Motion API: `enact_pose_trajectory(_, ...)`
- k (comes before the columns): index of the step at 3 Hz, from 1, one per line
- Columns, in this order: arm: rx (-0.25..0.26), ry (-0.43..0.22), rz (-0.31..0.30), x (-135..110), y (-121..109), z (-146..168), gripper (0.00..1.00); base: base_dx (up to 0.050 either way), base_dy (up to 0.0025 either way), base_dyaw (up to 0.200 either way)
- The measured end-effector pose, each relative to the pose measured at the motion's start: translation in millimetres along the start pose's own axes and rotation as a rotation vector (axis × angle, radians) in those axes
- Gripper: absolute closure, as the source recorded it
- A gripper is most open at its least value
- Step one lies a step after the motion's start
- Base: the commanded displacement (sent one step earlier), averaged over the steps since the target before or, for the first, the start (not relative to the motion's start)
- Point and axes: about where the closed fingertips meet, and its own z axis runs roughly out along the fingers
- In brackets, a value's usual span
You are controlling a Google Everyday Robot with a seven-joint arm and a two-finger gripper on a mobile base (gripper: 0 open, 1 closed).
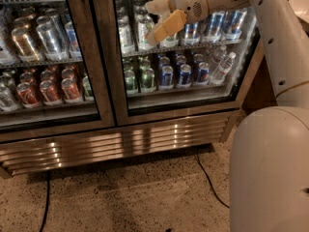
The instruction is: Open right fridge door
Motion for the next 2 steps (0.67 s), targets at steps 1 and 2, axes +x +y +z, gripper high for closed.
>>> enact_pose_trajectory(1, -0.004, -0.071, -0.102, -43.9, -4.2, 10.5, 0.00, 0.000, 0.00000, 0.000)
enact_pose_trajectory(2, -0.004, -0.071, -0.102, -43.9, -4.2, 10.7, 0.00, 0.000, 0.00000, 0.000)
